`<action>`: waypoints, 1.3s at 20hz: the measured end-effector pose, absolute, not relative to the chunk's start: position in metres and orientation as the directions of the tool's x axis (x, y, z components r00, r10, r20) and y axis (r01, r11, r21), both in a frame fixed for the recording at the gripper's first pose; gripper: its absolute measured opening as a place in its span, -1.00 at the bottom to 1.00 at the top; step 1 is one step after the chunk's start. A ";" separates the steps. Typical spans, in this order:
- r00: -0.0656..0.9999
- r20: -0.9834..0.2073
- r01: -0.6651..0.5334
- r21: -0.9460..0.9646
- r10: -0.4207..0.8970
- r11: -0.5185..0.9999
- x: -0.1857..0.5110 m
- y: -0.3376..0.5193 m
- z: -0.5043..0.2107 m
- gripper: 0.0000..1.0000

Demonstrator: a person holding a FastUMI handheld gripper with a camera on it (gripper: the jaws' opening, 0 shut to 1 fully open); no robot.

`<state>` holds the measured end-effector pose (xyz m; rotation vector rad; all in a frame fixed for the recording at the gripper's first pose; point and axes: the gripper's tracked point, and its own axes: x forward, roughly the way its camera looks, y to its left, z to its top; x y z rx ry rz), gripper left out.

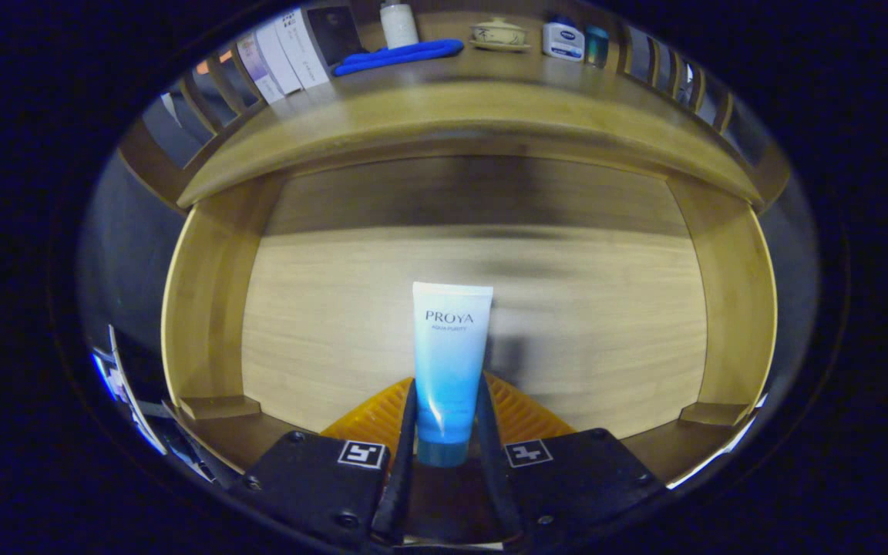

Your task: Pull open the drawer, take out the items inside it, and place them on the countertop above the cabinet.

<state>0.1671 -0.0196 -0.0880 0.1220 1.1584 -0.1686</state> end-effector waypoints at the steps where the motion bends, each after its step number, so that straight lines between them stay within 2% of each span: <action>1: 0.400 -0.914 0.194 0.011 -0.069 0.981 0.168 -0.020 -0.082 -0.15; 14: 0.577 -0.816 0.144 0.059 -0.035 0.988 0.192 -0.030 0.012 -0.15; 19: 0.670 -0.742 0.121 0.100 -0.007 0.988 0.221 -0.036 0.037 -0.15; 26: 0.788 -0.616 0.061 0.056 -0.013 0.997 0.260 -0.037 0.068 -0.15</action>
